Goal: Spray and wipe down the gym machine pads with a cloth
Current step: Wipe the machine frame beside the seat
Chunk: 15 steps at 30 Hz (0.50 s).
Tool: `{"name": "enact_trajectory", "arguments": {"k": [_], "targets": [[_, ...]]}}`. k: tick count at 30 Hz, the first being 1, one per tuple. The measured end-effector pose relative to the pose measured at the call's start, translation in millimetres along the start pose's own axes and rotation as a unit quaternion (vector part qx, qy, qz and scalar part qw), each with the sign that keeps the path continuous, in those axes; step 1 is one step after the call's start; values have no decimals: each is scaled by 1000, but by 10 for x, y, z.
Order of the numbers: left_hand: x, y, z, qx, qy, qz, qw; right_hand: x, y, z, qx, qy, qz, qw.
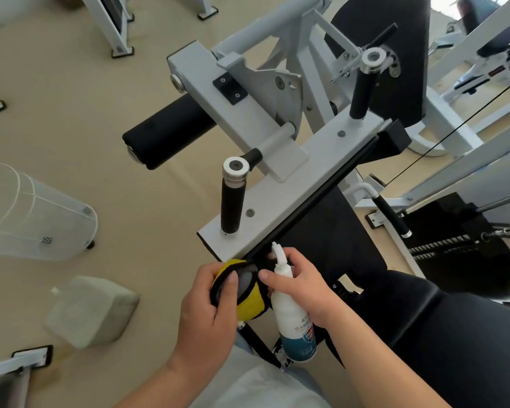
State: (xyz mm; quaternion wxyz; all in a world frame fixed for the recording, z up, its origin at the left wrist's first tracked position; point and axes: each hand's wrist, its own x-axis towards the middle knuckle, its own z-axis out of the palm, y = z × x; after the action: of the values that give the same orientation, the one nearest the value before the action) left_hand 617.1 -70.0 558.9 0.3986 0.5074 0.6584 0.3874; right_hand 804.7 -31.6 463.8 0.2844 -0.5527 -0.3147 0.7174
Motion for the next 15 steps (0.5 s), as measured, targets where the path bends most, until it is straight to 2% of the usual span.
{"name": "enact_trajectory", "arguments": {"k": [2, 3, 4, 5, 6, 8, 11, 13, 15], "targets": [[-29, 171, -34, 31, 1, 167, 985, -63, -7, -77, 14, 17, -7, 1000], [-32, 201, -2, 84, -12, 274, 958, -110, -16, -129, 23, 27, -11, 999], [-5, 167, 52, 162, -30, 365, 916, -144, -24, -169, 33, 38, -17, 999], [62, 46, 127, 258, -49, 416, 871, -172, -35, -199, 40, 48, -23, 998], [158, -112, 214, 356, -75, 427, 827, -198, -40, -227, 47, 54, -29, 997], [368, -387, 419, 535, -166, 370, 741, -239, -41, -287, 60, 66, -35, 995], [579, -534, 639, 708, -290, 322, 557, -286, -43, -334, 77, 80, -32, 993], [723, -396, 824, 745, -305, 336, 488, -320, -65, -361, 76, 76, -41, 993], [905, -208, 1056, 752, -293, 383, 449, -361, -85, -381, 82, 78, -48, 992]]}}
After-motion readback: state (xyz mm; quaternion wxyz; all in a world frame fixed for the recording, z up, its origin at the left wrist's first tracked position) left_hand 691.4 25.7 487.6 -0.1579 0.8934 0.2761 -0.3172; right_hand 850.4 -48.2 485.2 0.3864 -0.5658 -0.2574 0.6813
